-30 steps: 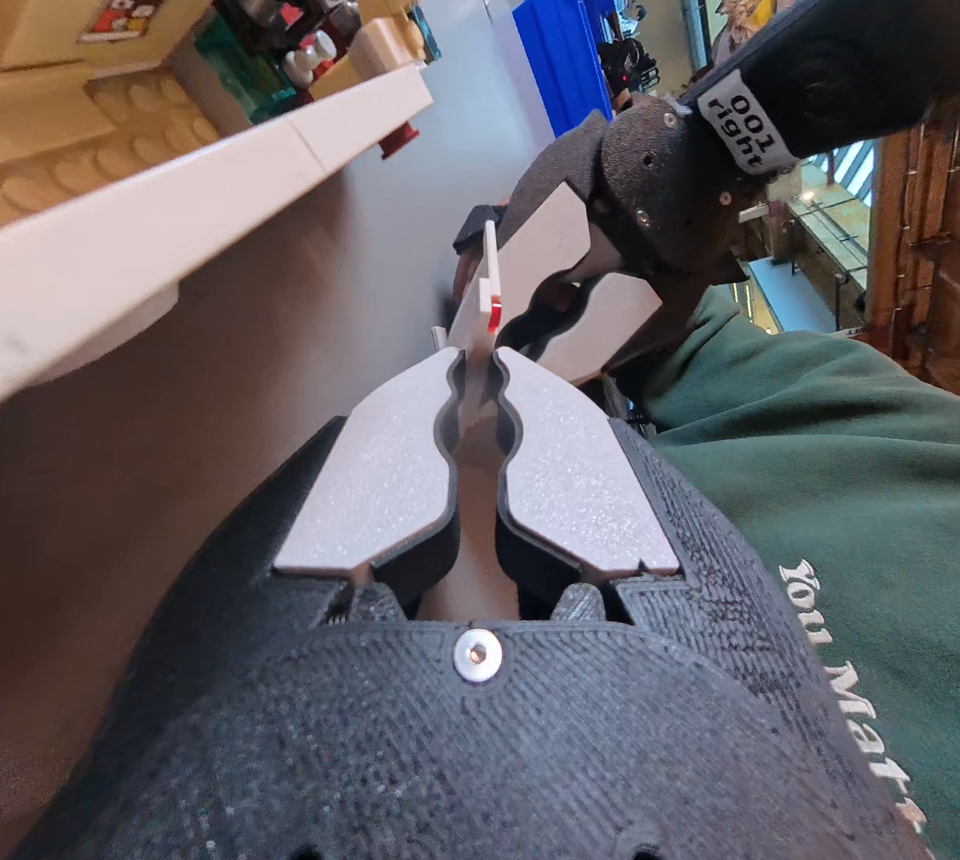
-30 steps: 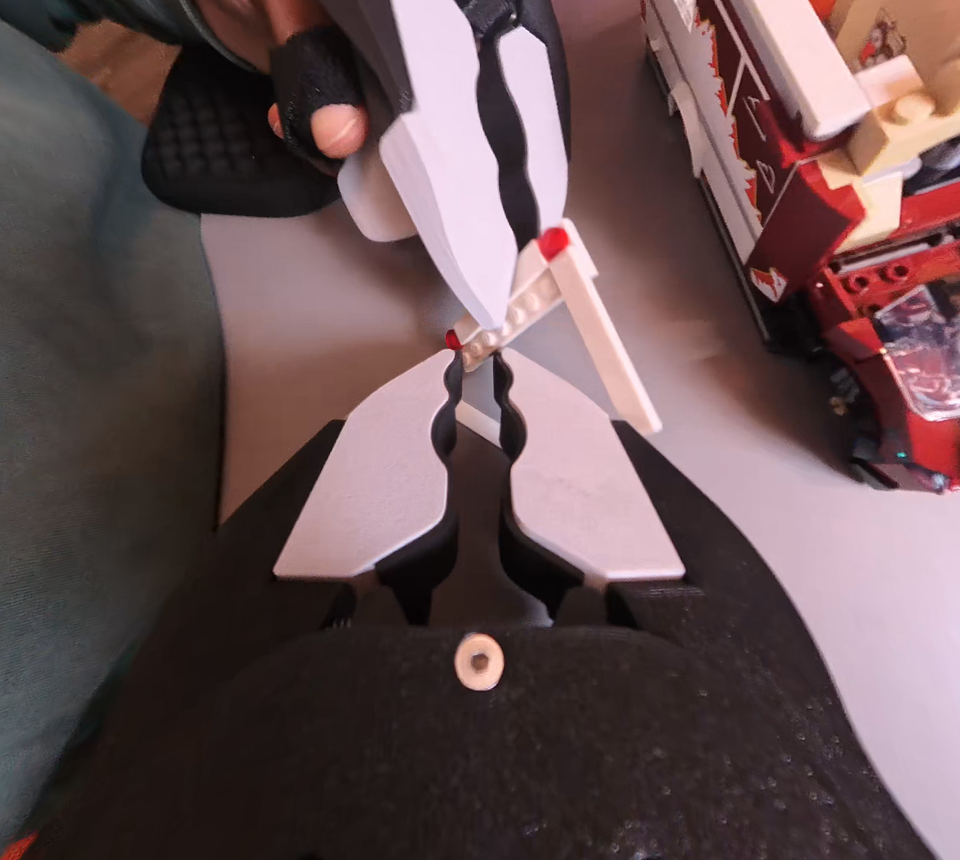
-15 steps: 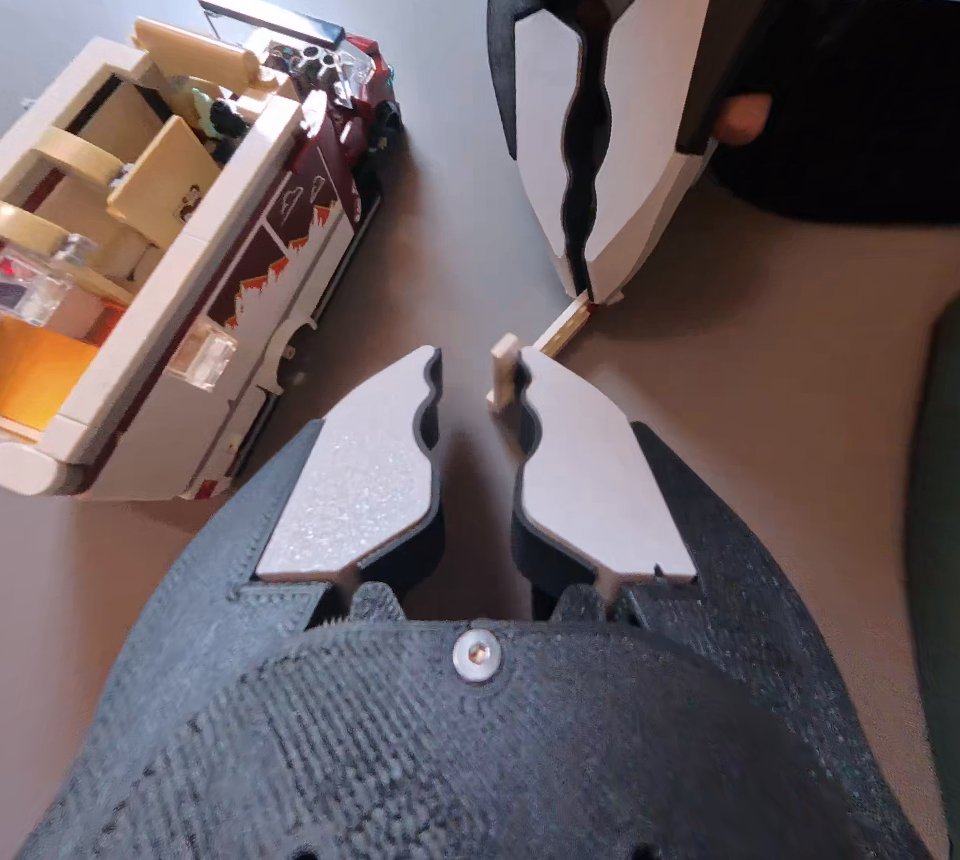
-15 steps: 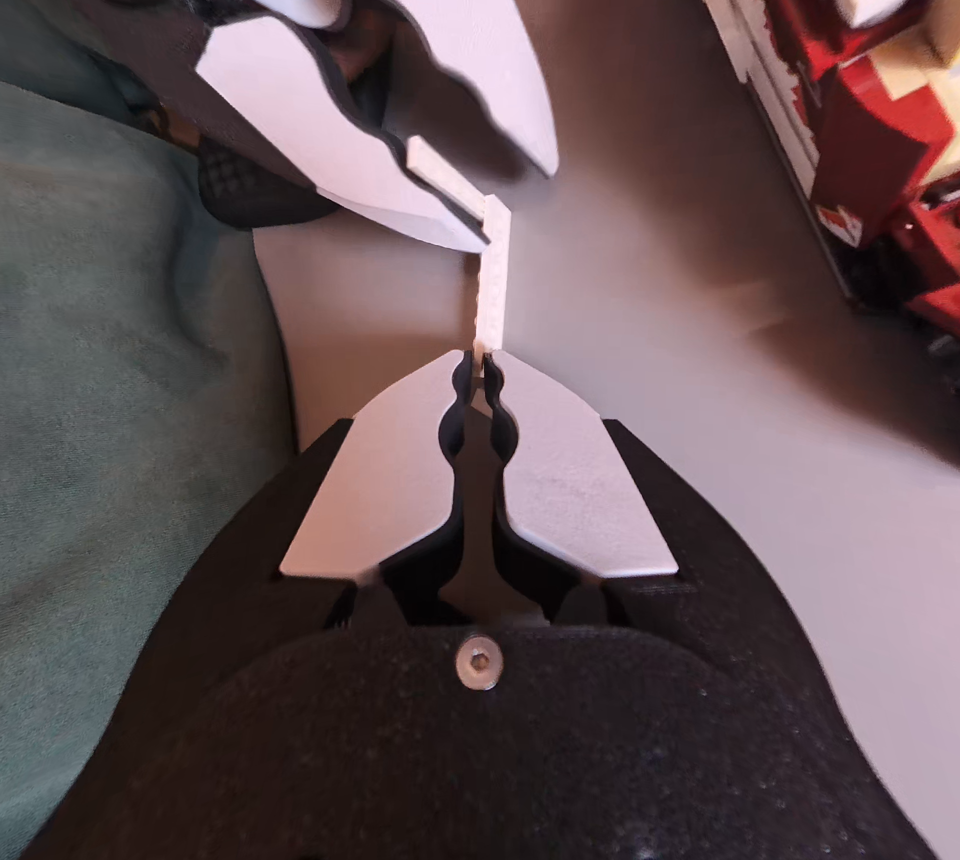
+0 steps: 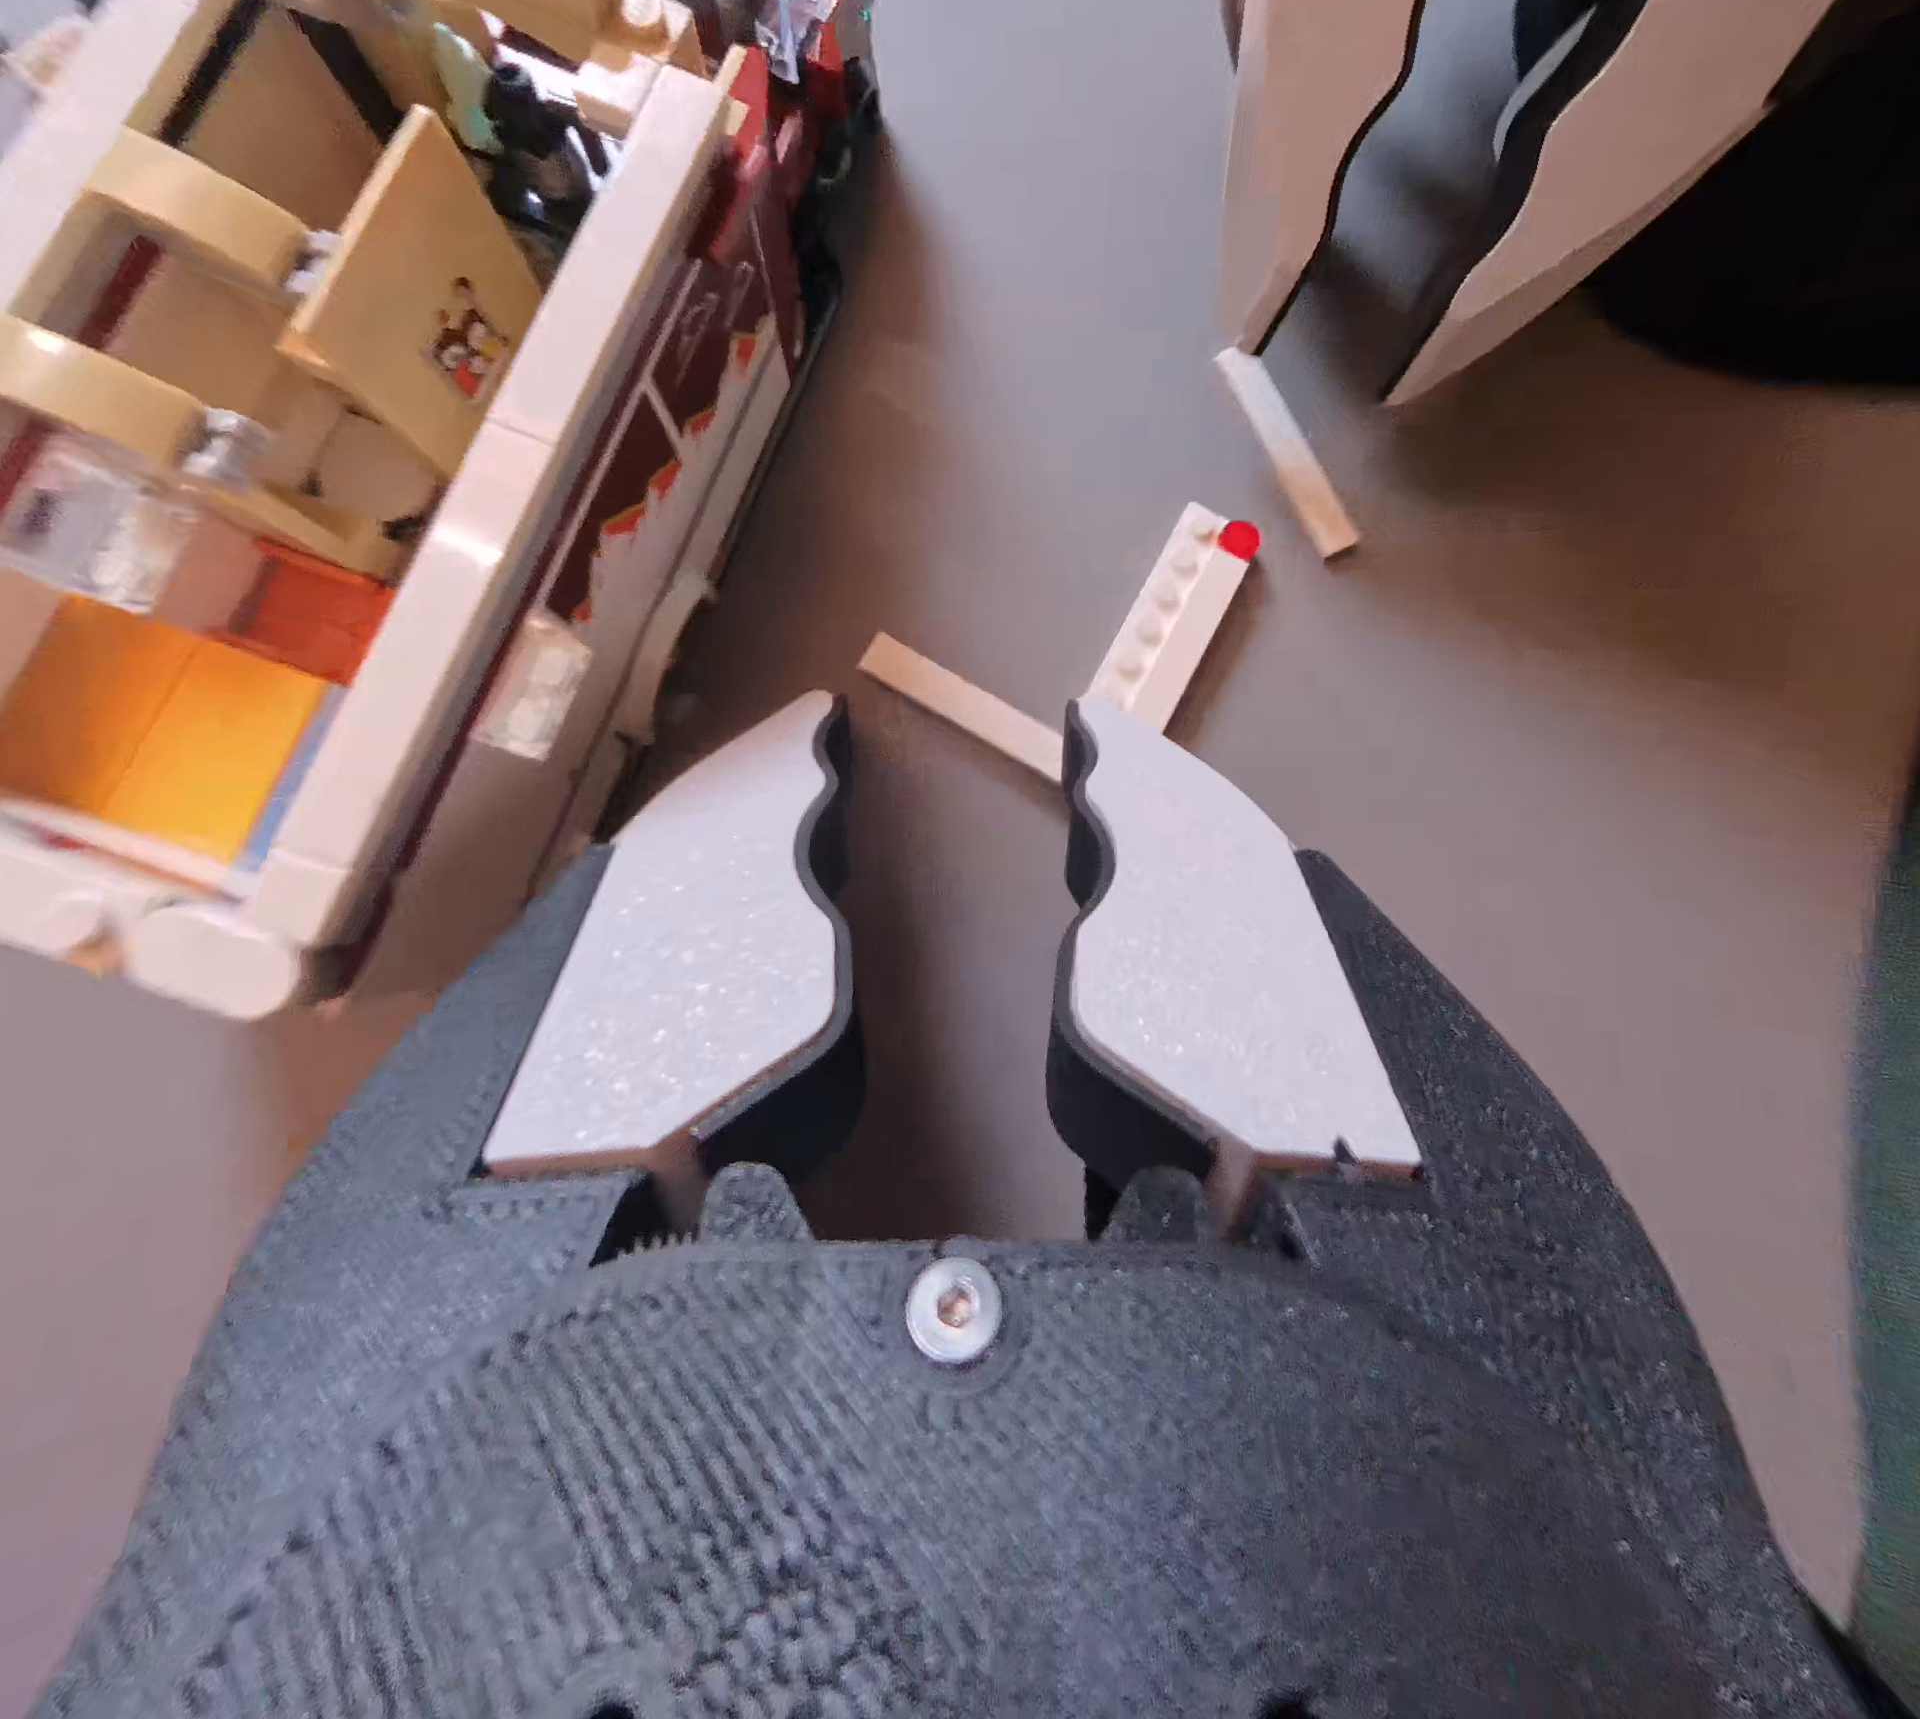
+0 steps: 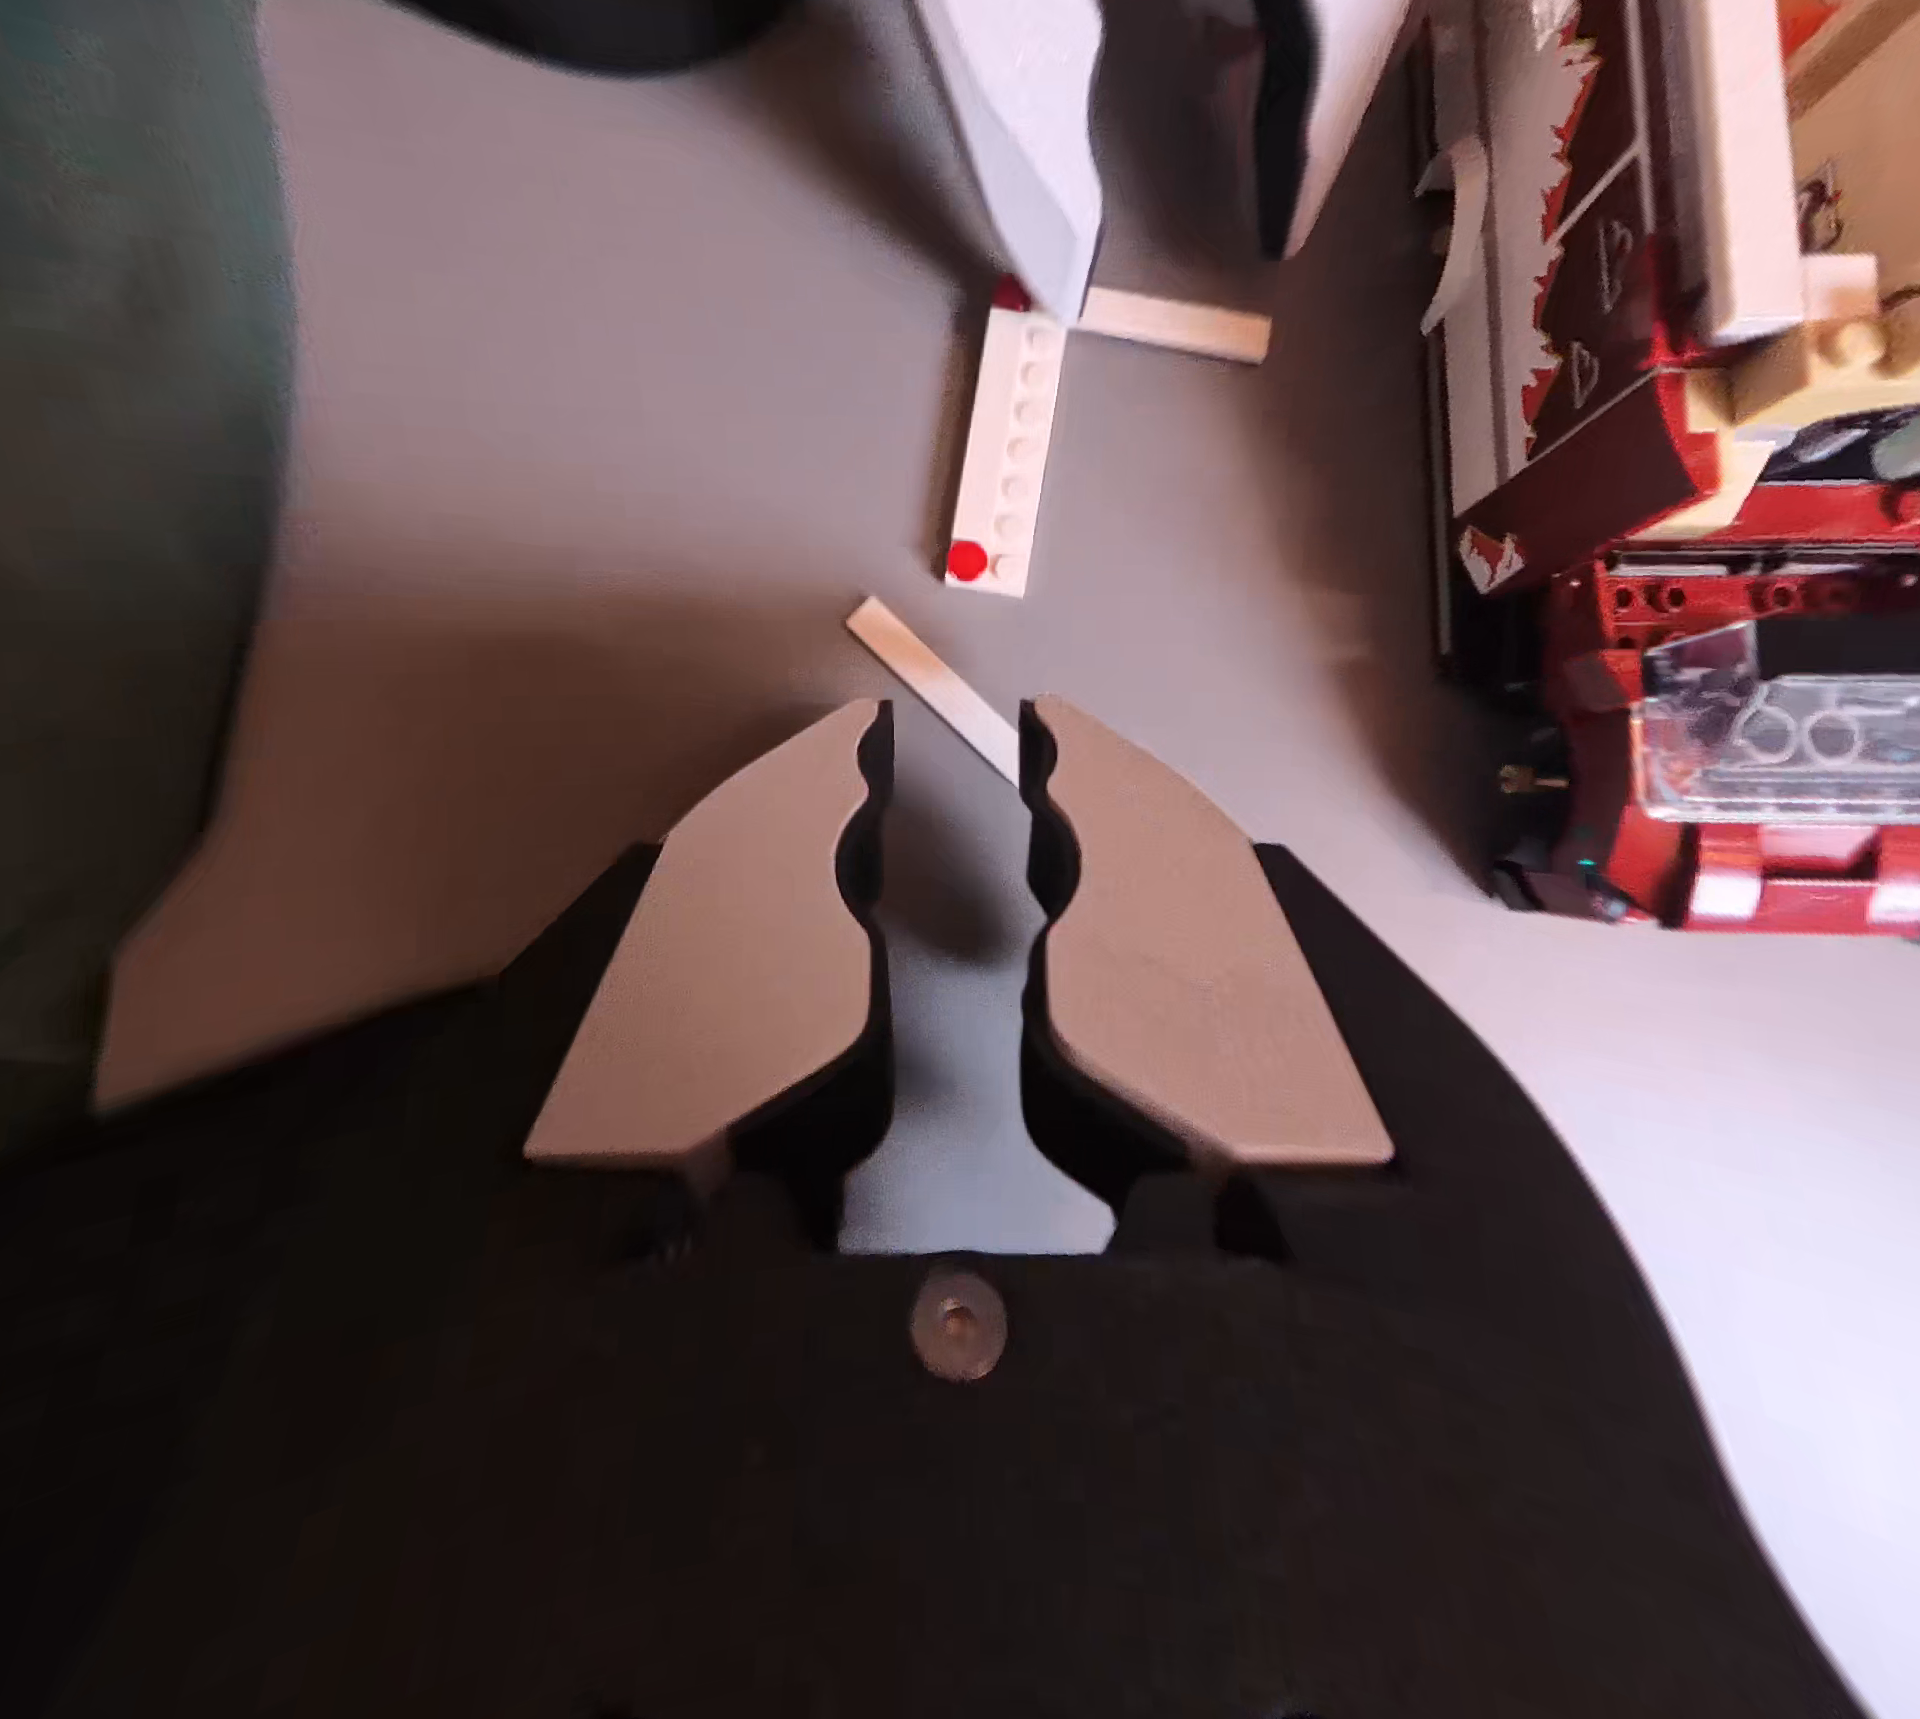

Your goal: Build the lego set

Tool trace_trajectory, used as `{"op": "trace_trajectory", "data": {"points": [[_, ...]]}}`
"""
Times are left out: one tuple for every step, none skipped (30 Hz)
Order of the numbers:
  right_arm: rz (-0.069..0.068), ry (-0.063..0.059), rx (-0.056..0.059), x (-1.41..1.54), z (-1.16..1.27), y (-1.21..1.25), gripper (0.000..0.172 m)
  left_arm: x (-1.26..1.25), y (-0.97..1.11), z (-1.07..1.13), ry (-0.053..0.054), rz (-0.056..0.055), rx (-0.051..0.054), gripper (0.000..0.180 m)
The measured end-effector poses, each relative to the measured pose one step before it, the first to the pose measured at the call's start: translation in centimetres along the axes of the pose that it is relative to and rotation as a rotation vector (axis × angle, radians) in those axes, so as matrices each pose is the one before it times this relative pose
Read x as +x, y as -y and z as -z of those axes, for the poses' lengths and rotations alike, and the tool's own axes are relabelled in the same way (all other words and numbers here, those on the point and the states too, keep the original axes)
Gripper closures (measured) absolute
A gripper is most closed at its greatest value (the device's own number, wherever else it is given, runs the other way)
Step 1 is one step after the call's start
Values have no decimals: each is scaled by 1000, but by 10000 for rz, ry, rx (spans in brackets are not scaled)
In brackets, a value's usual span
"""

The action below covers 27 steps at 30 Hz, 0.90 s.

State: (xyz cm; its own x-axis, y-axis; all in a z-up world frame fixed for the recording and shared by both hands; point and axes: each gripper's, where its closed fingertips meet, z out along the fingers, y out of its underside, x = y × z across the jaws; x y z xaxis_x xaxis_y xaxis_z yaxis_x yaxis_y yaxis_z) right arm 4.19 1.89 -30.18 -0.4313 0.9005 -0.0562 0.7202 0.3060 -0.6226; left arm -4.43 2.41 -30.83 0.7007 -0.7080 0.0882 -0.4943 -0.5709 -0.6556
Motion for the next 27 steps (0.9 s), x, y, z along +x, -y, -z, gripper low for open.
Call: {"op": "trace_trajectory", "data": {"points": [[319,-78,-172,145,3,-240,150,-229,47,389,290,-252,3,140],[200,80,-155,27,-87,-172,149,-39,146,397,200,-196,21,140],[139,184,-132,-54,-130,-99,149,280,325,371,70,-262,98,141],[135,113,-124,73,-144,-72,148,677,474,264,-100,-390,148,143],[169,139,-143,25,-151,-81,148,818,357,30,-157,-417,17,147],[168,159,-152,-18,-139,-60,148,777,144,-286,-148,-412,-189,147],[136,135,-152,14,-130,-66,148,823,-54,-513,-256,-455,-339,146],[104,152,-181,-24,-147,-128,148,586,-153,-621,-217,-432,-388,144],[75,119,-150,-28,-121,-103,148,182,-57,-610,-65,-389,-316,144],[59,81,-14,-2,1,81,149,144,5,-473,-121,-387,-268,144],[-1,22,-76,42,1,-59,150,240,-12,-329,-253,-315,-261,144],[-11,-3,-20,46,26,-60,152,193,14,-218,-315,-197,-236,144],[-29,-6,21,19,34,-71,155,96,149,-99,-354,-106,-112,143],[-54,12,36,-30,64,-120,160,-5,-10,-91,-299,-131,-176,143],[-67,30,54,-110,67,-147,164,145,-43,-42,-342,-195,-191,147],[-73,24,66,-133,84,-137,164,292,-31,-27,-346,-304,-163,152],[-74,26,70,-182,88,-147,164,258,39,-33,-297,-338,-97,156],[-69,55,79,-264,80,-138,165,236,59,-59,-291,-327,-34,161],[-59,41,105,-263,71,-121,165,66,107,-52,-178,-277,2,163],[-41,57,143,-315,73,-64,165,90,70,-46,-166,-343,-27,163],[-45,61,193,-317,131,49,165,242,65,-38,-221,-446,-24,163],[-76,80,197,-330,155,103,165,311,103,-63,-226,-532,2,163],[-76,96,204,-330,171,181,165,450,220,-106,-276,-567,79,163],[-54,71,203,-280,156,256,165,410,324,-172,-233,-491,142,164],[-30,40,162,-218,86,268,165,348,339,-167,-210,-373,155,164],[12,55,81,-225,-21,230,165,115,233,-99,-59,-295,130,164],[69,44,-1,-204,-124,148,165,-64,238,98,82,-191,183,163]]}}
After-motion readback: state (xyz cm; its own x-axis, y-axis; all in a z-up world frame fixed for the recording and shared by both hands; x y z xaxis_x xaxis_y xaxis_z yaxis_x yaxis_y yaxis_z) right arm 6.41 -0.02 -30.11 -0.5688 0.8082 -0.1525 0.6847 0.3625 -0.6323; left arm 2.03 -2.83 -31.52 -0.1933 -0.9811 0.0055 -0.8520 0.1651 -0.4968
